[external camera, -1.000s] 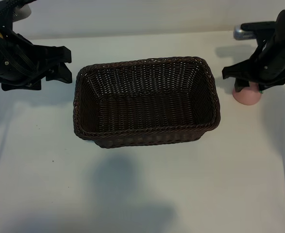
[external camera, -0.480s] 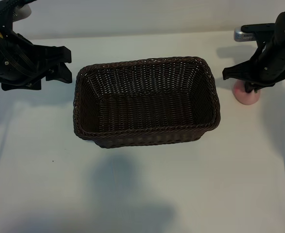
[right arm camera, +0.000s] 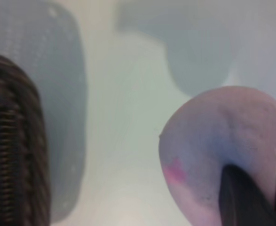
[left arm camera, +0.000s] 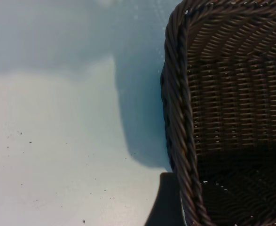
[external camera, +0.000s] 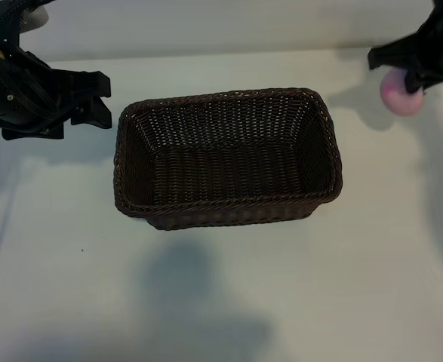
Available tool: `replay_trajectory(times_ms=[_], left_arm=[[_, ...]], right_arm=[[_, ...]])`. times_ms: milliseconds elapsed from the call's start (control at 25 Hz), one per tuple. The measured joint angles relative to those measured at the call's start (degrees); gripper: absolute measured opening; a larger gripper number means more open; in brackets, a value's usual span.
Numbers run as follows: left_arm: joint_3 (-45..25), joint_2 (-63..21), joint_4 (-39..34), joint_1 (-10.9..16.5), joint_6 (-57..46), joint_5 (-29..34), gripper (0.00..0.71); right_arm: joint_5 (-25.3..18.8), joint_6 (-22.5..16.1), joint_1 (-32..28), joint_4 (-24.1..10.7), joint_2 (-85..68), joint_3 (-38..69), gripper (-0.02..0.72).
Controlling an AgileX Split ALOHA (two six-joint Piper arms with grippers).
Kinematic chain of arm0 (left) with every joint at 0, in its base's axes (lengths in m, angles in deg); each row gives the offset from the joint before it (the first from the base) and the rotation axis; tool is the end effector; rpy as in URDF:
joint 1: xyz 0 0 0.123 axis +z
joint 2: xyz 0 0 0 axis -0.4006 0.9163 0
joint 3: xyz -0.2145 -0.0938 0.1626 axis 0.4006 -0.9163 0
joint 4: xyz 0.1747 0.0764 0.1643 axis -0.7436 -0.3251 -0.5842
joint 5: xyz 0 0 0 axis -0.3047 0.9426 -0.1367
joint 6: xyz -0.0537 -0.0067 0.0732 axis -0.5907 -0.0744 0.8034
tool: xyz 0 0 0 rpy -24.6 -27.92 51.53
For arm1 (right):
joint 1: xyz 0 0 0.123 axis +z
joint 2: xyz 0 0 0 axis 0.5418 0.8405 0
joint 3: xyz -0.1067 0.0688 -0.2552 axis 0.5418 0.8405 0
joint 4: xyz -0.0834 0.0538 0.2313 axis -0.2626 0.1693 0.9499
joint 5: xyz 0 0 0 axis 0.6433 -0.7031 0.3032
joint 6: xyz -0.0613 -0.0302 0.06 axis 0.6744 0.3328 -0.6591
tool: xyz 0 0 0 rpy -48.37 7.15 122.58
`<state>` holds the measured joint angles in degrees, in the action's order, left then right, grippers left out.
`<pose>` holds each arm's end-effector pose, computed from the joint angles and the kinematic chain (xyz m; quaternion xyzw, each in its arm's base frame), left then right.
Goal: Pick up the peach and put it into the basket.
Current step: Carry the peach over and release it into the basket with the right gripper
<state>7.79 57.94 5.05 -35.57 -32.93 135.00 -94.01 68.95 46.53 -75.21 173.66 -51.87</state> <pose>0.2981 -0.0799 0.2900 -0.0307 0.9590 -0.1549 0.2355 0.3727 0.0921 0.2701 -0.0562 0.9764 0.0431 0.2043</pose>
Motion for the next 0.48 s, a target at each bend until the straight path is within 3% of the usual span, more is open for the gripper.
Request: replay_trajectory(times_ms=[240,480], left_arm=[[0.05,0.0,0.0,0.0,0.0,0.0,0.591],[0.1,0.0,0.0,0.0,0.0,-0.02,0.591]], right_arm=[[-2.78,1.15,1.16,1.26,-3.08,-0.13,0.041],[-3.29,1.58,9.37,4.53,-4.43,-0.13,0.041]])
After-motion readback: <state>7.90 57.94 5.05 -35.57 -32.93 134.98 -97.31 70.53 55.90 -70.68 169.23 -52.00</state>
